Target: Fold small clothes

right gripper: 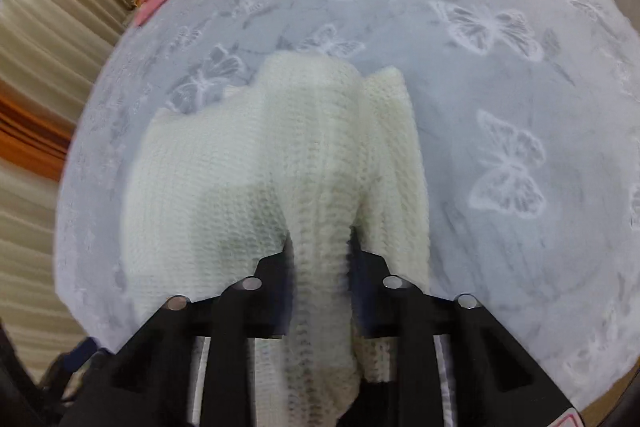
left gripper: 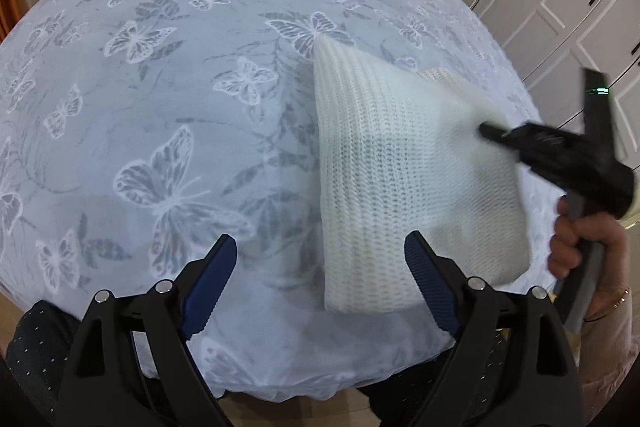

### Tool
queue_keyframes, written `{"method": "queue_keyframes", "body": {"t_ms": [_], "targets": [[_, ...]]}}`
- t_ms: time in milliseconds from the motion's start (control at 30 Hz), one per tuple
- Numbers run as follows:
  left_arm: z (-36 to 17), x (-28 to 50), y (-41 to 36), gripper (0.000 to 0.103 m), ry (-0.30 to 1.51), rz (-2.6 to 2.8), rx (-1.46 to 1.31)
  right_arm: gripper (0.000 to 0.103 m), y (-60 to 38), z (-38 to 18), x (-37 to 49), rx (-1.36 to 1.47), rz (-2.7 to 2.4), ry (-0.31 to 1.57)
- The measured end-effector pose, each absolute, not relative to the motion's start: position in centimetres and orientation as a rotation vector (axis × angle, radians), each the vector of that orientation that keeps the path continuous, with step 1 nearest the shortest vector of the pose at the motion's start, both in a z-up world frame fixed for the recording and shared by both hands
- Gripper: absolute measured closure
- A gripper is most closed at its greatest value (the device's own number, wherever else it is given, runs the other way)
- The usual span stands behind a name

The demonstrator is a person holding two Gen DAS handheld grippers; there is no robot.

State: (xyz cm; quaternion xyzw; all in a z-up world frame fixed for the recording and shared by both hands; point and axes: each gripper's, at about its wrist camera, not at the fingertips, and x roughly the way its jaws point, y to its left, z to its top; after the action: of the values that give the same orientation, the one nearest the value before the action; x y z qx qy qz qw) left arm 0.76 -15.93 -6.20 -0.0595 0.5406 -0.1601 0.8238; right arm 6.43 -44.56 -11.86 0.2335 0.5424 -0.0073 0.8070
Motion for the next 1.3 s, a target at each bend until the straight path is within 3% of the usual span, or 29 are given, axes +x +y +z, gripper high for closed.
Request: {"method": "queue_keyframes", "body": {"t_ms": [100, 167, 233, 333, 433, 533, 567, 600, 667, 700, 833, 900, 1000, 1067, 1200, 1267, 1300], "targets": [[-6.9, 1.8, -16.7, 0.018, 1.161, -0.384, -0.162, 0.084, -46.1, -8.1, 5.8, 0.472, 0.002, 1.006], [-7.9, 2.8, -17.6, 0.018, 1.185, -0.409, -0.191, 0.081, -46.8, -10.1, 6.4, 0.446, -0.028, 1.067], [-8.9, 3.8, -18.3, 0.018, 1.217, -0.422, -0.223, 0.074, -47.4, -13.9, 6.5, 0.47, -0.025, 1.159], [-10.4, 5.0, -18.7, 0.017, 1.252, -0.441, -0.319, 0.063, -48.4, -11.9, 4.7, 0.563, -0.027, 1.087], [-13.1, 6.4, -18.9, 0.017, 1.323, -0.437, -0.438, 0.045, -48.8, -10.3, 1.6, 0.636, -0.022, 1.016], [-15.9, 7.3, -19.0, 0.017, 1.377, -0.433, -0.526, 0.043, -47.4, -12.6, 0.7, 0.639, -0.002, 1.099], [-16.0, 7.3, -18.9, 0.028, 1.367, -0.432, -0.542, 0.041, -47.1, -14.0, 0.8, 0.623, -0.007, 1.142], [-15.6, 7.4, -18.6, 0.045, 1.353, -0.476, -0.578, 0.037, -46.9, -15.6, 0.9, 0.637, 0.004, 1.177], [-15.0, 7.6, -17.8, 0.066, 1.375, -0.507, -0.635, 0.04, -47.2, -17.0, 1.0, 0.761, 0.03, 1.176], [-14.3, 7.6, -17.1, 0.068, 1.369, -0.525, -0.668, 0.053, -47.6, -17.3, 0.9, 0.848, 0.042, 1.161], [-9.2, 6.6, -13.6, 0.071, 1.295, -0.56, -0.662, 0.066, -46.7, -14.2, 0.7, 0.885, 0.089, 1.1], [-6.4, 5.0, -10.5, 0.07, 1.264, -0.56, -0.629, 0.067, -45.2, -11.3, 0.1, 0.863, 0.141, 1.053], [-6.1, 1.9, -6.3, 0.065, 1.292, -0.47, -0.548, 0.066, -41.6, -8.5, -1.7, 0.855, 0.225, 1.021], [-8.1, 0.6, -4.7, 0.055, 1.322, -0.35, -0.474, 0.063, -38.9, -9.1, -2.8, 0.844, 0.272, 1.058], [-10.8, -1.9, -3.2, 0.053, 1.342, -0.201, -0.349, 0.049, -34.0, -14.7, -4.2, 0.712, 0.153, 1.271], [-9.4, -2.5, -3.7, 0.054, 1.305, -0.212, -0.328, 0.048, -33.6, -15.1, -5.2, 0.708, 0.058, 1.279], [-8.6, -3.0, -4.2, 0.054, 1.285, -0.227, -0.301, 0.052, -33.7, -13.5, -5.8, 0.714, 0.026, 1.229]]}}
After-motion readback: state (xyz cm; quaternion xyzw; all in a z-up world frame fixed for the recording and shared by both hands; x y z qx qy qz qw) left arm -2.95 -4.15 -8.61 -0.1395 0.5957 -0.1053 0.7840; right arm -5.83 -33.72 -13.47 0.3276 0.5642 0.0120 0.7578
